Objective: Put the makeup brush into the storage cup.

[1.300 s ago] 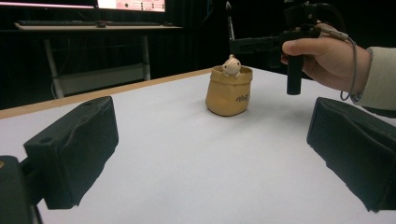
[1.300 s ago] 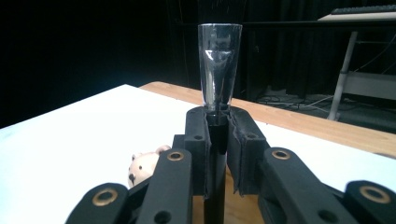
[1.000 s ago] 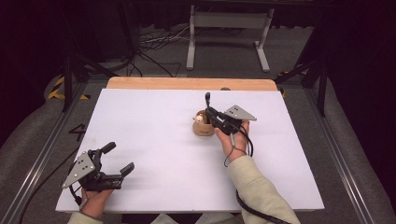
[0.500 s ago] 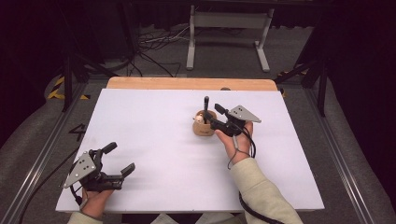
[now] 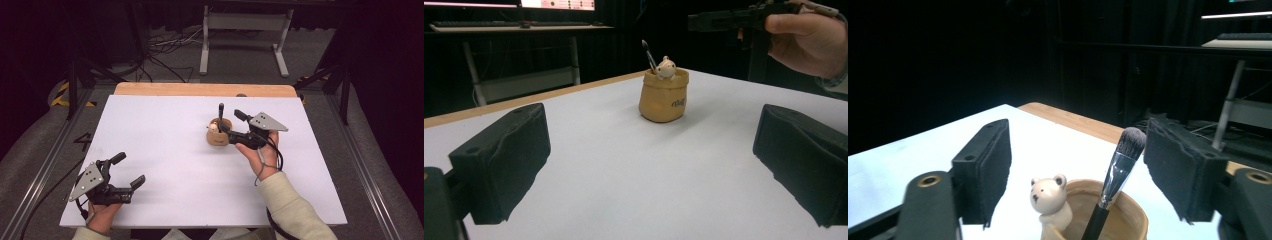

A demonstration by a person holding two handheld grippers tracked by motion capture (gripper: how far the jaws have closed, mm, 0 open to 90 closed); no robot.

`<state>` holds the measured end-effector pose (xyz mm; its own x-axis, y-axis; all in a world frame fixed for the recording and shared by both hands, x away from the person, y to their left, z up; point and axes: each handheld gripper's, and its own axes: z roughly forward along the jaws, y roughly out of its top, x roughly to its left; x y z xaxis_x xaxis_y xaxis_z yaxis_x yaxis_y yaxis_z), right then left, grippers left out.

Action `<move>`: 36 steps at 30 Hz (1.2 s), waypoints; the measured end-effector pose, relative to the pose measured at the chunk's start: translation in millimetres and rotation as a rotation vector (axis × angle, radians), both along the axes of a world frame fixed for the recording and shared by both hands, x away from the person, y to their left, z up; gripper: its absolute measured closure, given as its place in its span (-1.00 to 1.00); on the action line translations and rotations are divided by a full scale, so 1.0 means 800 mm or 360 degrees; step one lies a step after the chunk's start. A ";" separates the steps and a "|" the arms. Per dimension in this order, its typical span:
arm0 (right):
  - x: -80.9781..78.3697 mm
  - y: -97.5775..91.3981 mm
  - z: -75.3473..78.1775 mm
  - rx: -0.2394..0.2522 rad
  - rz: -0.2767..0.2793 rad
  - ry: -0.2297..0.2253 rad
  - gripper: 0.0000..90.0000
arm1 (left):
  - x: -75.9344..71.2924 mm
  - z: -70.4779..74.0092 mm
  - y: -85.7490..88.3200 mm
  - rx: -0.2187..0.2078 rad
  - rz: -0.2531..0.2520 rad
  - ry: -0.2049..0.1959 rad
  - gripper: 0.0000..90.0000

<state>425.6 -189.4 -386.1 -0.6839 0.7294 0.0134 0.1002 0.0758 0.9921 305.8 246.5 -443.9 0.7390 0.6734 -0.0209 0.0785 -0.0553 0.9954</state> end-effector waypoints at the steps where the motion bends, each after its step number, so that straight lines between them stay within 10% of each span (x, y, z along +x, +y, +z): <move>1: -0.002 -0.003 0.002 0.0005 0.0023 0.0000 -0.44 | 0.000 0.000 0.000 0.0000 -0.0001 -0.0001 -0.95; 25: -0.055 -0.095 0.018 0.0082 0.0093 -0.0059 -0.85 | -0.001 0.000 -0.001 0.0031 0.0000 0.0010 -0.94; 36: -0.074 -0.117 0.004 -0.0013 0.0129 -0.0038 -0.87 | -0.001 0.000 -0.003 0.0044 -0.0033 0.0017 -0.93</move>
<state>366.7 -283.3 -383.2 -0.7406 0.6719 -0.0092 0.0700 0.0908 0.9934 304.8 244.4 -444.3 0.7527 0.6583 -0.0103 0.0877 -0.0848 0.9925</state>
